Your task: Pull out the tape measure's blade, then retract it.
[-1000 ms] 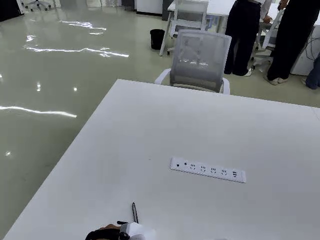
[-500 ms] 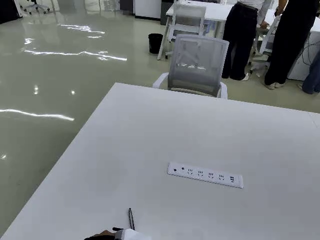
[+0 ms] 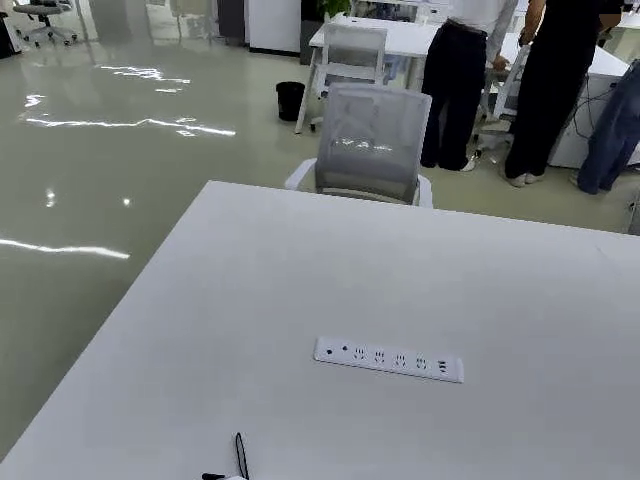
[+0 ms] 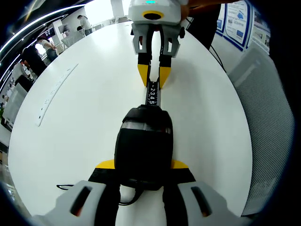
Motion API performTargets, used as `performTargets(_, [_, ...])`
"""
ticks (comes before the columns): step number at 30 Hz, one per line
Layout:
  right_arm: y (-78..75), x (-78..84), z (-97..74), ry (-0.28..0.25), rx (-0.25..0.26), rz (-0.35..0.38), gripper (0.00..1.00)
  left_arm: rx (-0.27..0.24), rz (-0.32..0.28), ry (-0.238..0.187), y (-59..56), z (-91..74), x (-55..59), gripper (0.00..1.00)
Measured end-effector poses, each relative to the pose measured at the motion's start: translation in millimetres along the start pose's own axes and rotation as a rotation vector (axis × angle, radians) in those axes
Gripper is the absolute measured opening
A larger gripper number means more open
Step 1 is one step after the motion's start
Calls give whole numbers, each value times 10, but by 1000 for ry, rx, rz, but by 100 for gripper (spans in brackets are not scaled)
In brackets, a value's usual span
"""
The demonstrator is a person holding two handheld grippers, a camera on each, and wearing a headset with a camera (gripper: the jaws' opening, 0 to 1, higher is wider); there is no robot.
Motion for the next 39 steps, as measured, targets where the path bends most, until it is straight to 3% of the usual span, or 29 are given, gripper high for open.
performTargets(39, [-8,131,-29,7,7,7,11,-1,-10,-7,10,18,6,31])
Point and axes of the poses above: the centre of the closed fingertips' face, and the gripper's own axes: z roughly forward along the fingers, y roughly to its left, x roughly out of its underside, the point moved 6 cm from there along -z, roughly backward along the fingers, and after that the axes turned 1 degree about -x, right-handed, at the moved point
